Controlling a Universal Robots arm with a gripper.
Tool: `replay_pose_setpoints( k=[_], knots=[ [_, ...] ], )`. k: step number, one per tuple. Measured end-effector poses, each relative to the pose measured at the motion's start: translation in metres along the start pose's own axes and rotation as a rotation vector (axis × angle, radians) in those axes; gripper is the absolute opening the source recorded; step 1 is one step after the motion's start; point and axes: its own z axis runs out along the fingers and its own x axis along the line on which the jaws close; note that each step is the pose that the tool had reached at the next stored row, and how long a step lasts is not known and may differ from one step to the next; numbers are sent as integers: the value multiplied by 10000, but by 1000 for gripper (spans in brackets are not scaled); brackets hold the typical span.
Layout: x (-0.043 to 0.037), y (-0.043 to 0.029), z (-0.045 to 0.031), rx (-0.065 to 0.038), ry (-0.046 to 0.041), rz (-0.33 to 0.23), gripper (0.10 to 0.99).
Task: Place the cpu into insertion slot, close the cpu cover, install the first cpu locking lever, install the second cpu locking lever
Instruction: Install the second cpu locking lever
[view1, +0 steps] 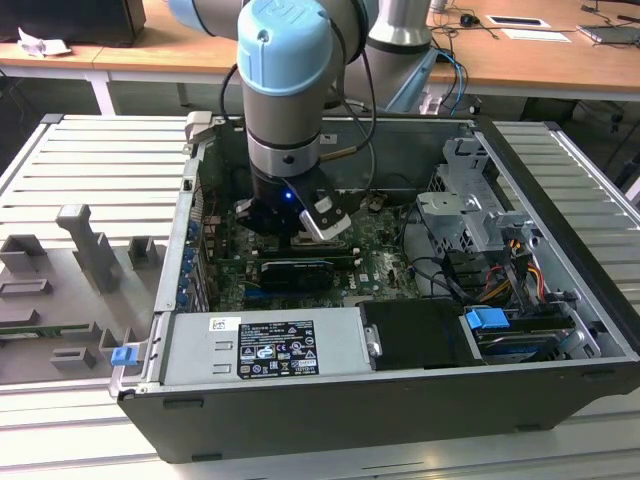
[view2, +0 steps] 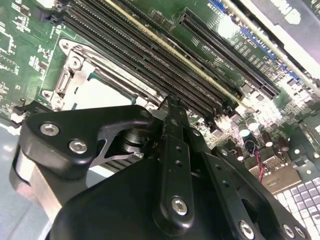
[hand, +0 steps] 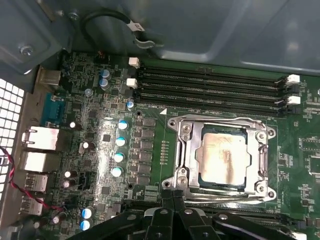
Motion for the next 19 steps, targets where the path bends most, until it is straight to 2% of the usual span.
replay_pose_setpoints(
  k=[3, 5, 10, 12, 19],
  knots=[
    [2, -8, 43, -41, -3, 2, 106],
    [3, -13, 66, -210, -18, 5, 106],
    [5, -20, 107, -395, -39, 8, 106],
    [8, -20, 109, -411, -40, 7, 106],
    [4, 14, -68, -411, -40, 8, 106]
  ],
)
